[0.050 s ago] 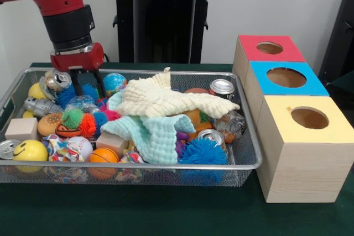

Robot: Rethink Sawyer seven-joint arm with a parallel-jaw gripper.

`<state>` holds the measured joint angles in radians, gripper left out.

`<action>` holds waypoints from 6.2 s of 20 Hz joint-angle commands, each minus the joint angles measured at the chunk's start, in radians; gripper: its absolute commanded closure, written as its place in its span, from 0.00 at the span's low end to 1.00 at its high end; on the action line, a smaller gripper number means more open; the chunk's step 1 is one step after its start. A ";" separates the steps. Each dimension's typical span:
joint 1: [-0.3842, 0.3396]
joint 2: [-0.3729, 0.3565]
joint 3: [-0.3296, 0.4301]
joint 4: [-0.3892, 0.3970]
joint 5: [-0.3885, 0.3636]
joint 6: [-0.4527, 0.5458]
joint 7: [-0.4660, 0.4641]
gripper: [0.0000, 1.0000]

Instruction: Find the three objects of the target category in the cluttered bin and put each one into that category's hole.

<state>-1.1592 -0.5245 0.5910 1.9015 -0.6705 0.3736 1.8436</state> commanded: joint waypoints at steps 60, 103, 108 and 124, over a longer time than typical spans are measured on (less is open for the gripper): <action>-0.054 0.016 0.109 -0.125 -0.177 -0.078 -0.359 0.00; -0.057 0.307 0.231 -0.249 0.030 0.355 -0.866 1.00; -0.020 0.319 0.233 -0.282 0.062 0.356 -0.861 1.00; 0.055 0.154 0.162 -0.200 0.169 0.379 -0.727 1.00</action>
<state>-1.1337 -0.2981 0.8255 1.7082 -0.5595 0.7690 0.9002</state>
